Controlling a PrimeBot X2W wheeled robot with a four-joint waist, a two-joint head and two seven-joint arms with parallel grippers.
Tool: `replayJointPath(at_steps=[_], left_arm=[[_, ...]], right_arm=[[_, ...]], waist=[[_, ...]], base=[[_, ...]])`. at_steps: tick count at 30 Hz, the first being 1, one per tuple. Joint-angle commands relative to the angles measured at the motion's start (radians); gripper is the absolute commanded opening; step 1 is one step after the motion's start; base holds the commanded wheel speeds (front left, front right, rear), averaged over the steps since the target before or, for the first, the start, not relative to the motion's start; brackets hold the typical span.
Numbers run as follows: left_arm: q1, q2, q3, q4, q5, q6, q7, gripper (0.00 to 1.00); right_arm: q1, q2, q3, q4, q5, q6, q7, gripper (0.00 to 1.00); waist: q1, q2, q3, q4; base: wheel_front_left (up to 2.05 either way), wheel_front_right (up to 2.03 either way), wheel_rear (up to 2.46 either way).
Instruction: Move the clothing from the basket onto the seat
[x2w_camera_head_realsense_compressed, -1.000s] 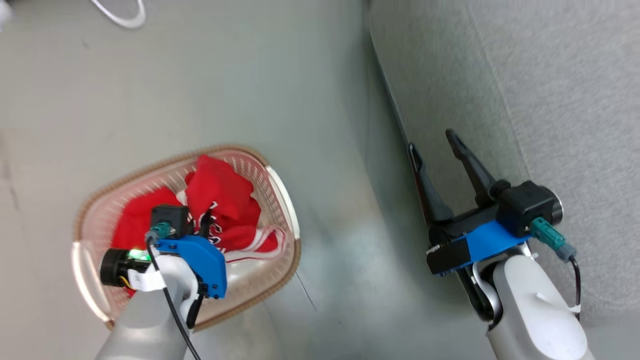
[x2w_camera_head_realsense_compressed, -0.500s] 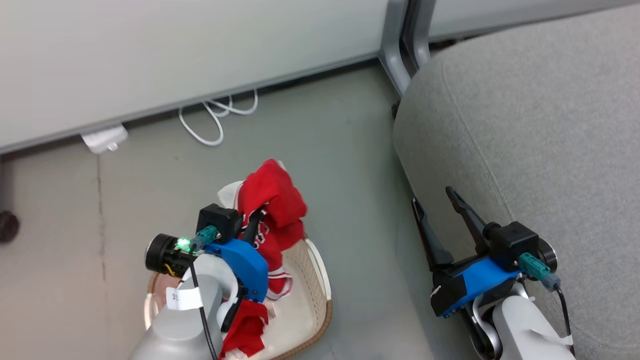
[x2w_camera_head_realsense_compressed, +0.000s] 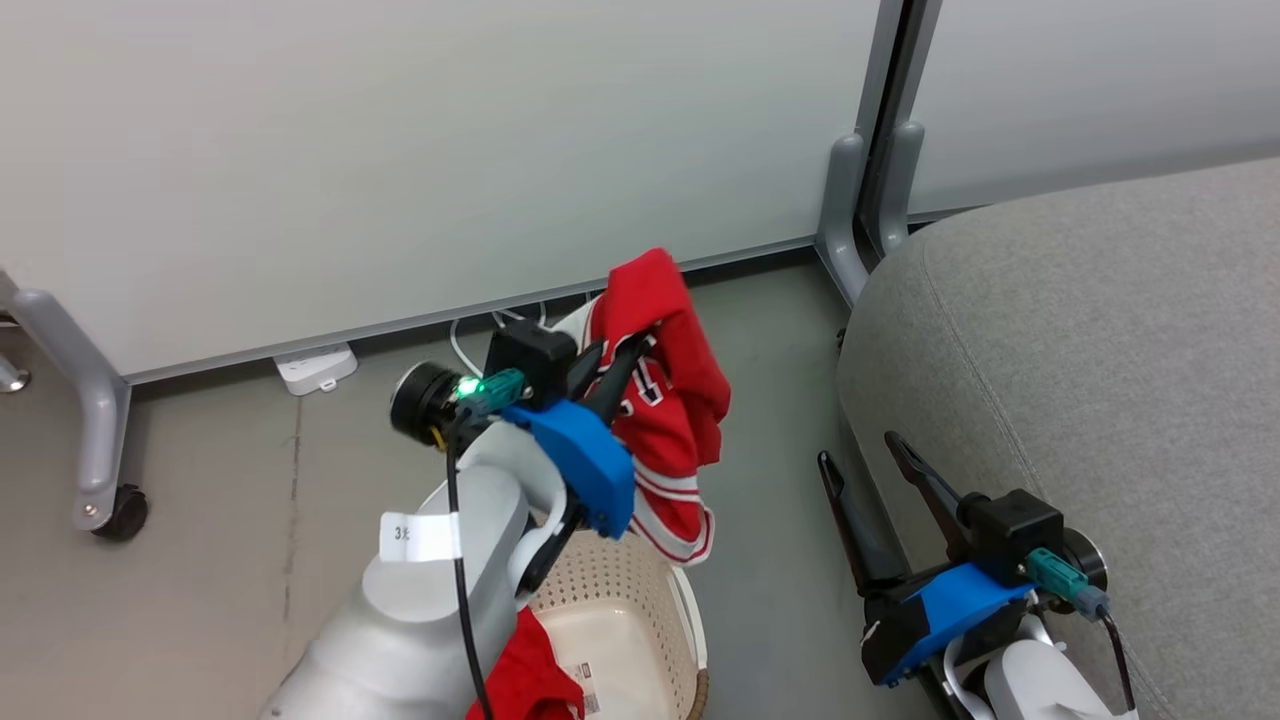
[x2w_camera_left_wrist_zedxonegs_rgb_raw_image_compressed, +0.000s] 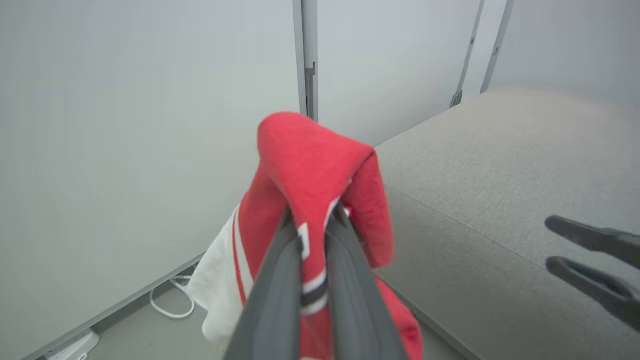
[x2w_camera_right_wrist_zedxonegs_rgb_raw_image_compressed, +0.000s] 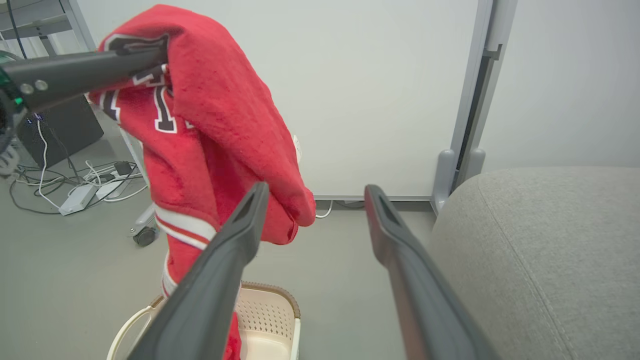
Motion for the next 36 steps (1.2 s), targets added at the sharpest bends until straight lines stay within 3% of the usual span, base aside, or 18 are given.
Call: replayJointPath(at_steps=[1, 19, 27, 36], left_arm=[[-0.024, 0.0, -0.015, -0.021, -0.018, -0.002, 0.01, 0.0], [-0.062, 0.0, -0.115, -0.069, -0.122, 0.025, 0.049, 0.0], [-0.073, 0.0, -0.161, -0.074, -0.159, 0.036, 0.038, 0.0], [-0.085, 0.0, -0.21, -0.084, -0.192, 0.042, 0.033, 0.0]], right_arm=[[0.015, -0.004, -0.004, -0.005, 0.003, 0.0, 0.004, 1.0], [0.031, -0.003, 0.026, -0.022, 0.024, 0.0, 0.021, 1.0], [-0.039, -0.004, 0.134, -0.006, 0.056, 0.0, 0.062, 1.0], [-0.182, -0.004, 0.242, 0.125, 0.132, 0.0, 0.104, 1.0]], waist=[[0.0002, -0.0001, -0.01, 0.009], [0.0002, -0.0001, -0.038, 0.017], [0.0002, -0.0001, -0.036, 0.026], [0.0002, -0.0001, -0.034, 0.043]], base=[[0.0, 0.0, 0.0], [0.0, 0.0, 0.0], [0.0, 0.0, 0.0], [0.0, 0.0, 0.0]])
